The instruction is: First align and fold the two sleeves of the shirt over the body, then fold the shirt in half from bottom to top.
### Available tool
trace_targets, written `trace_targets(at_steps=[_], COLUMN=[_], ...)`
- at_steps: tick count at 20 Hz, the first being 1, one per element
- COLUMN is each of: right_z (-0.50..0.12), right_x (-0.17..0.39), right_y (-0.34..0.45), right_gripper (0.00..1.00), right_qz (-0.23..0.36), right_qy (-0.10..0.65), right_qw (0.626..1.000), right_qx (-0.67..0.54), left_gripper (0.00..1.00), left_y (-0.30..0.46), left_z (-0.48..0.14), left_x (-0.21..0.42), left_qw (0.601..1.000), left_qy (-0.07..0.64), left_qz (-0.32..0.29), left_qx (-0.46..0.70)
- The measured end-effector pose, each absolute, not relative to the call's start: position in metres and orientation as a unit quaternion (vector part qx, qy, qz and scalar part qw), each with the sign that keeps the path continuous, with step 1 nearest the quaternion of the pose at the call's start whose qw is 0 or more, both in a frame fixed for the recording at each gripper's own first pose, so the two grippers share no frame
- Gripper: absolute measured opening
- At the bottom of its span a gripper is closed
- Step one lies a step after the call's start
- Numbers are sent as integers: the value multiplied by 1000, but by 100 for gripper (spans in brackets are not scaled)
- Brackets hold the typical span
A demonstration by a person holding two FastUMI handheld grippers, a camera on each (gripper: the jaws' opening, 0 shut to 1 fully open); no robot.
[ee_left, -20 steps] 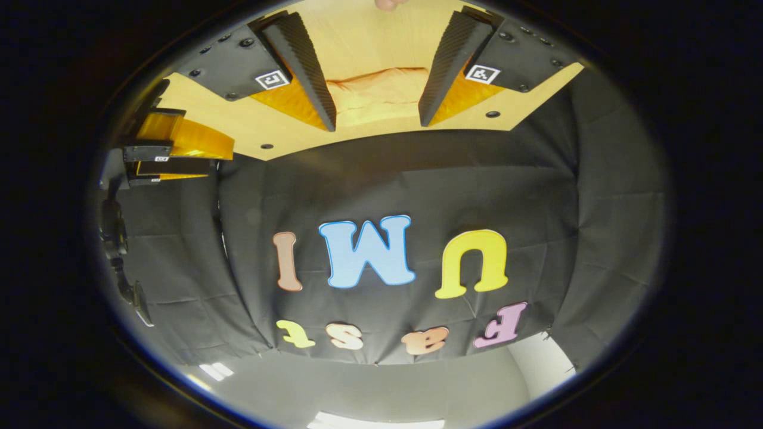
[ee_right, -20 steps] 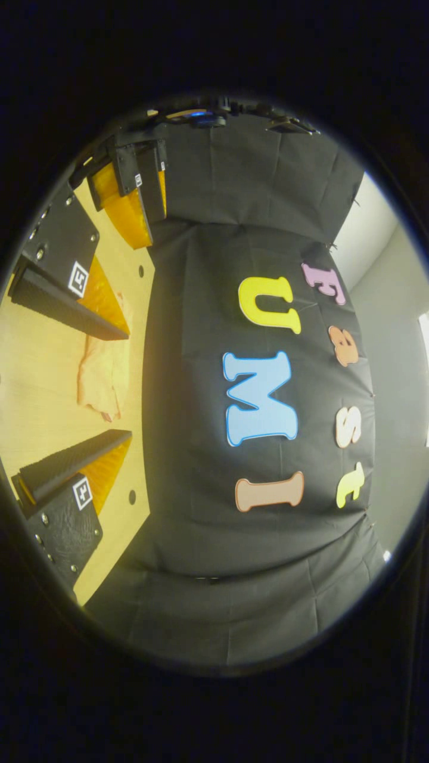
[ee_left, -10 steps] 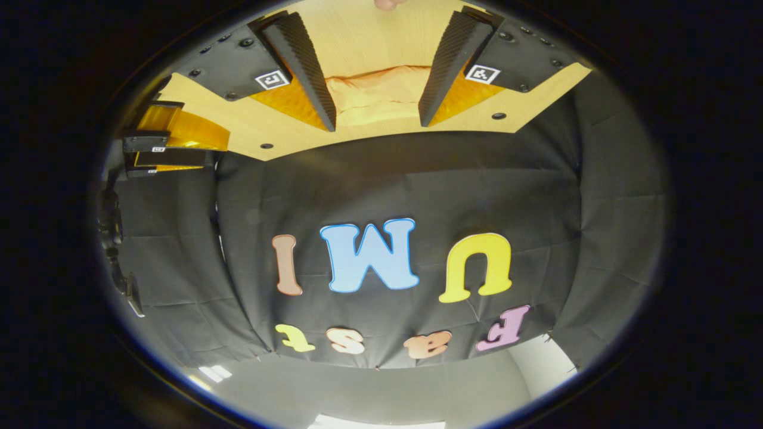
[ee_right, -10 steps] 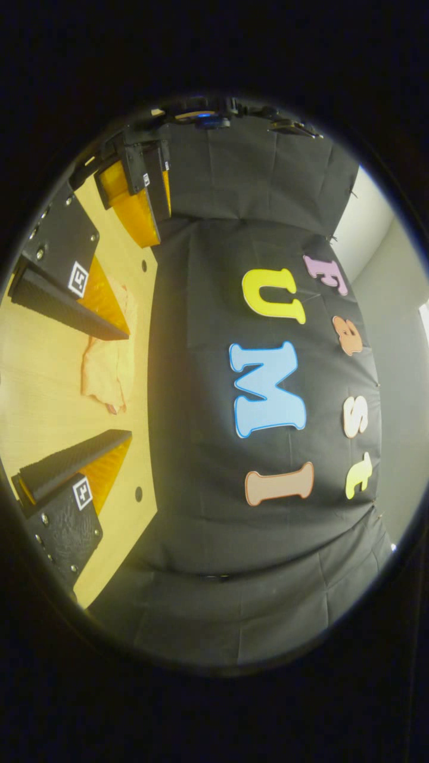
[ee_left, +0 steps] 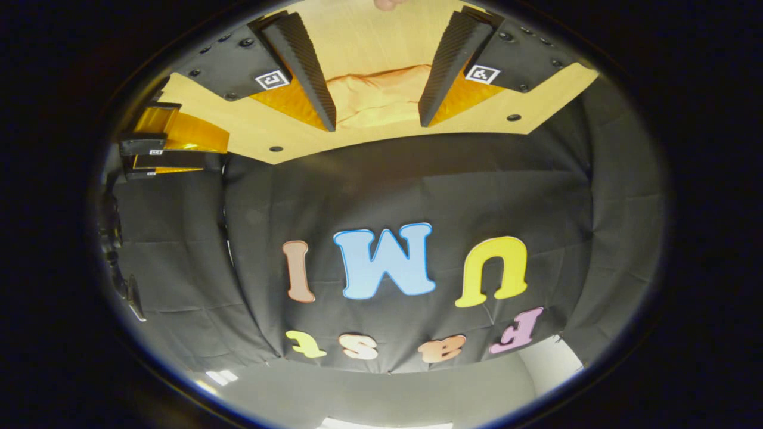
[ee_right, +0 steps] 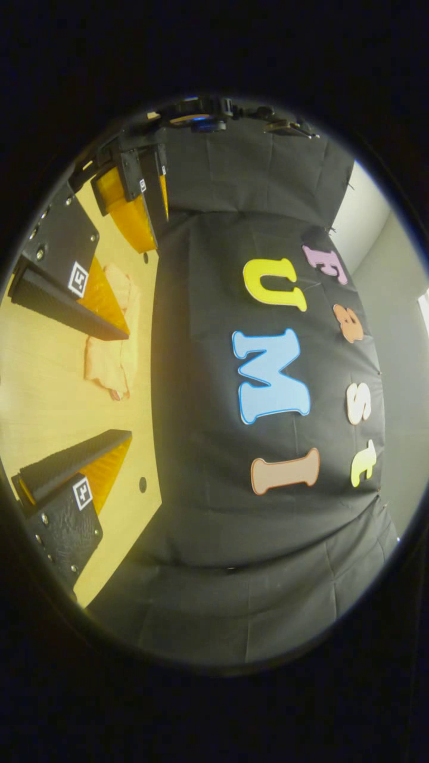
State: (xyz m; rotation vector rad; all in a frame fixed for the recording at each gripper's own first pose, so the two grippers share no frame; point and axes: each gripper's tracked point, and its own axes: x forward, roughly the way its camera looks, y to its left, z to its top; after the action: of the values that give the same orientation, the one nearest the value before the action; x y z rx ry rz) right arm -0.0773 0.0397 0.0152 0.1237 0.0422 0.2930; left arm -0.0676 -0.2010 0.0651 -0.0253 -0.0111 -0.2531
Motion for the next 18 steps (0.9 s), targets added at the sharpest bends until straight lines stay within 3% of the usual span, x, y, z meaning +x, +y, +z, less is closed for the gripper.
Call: trace_targets(at_steps=[18], right_z=[1], right_x=[-66], right_y=[16], right_gripper=[93], right_qz=[131], right_qy=[32], right_qw=[989], right_qx=[63], left_gripper=[96], left_y=[-234], left_z=[47], left_x=[-60], left_qw=[990], left_qy=[10], left_qz=[-140], left_qx=[-11])
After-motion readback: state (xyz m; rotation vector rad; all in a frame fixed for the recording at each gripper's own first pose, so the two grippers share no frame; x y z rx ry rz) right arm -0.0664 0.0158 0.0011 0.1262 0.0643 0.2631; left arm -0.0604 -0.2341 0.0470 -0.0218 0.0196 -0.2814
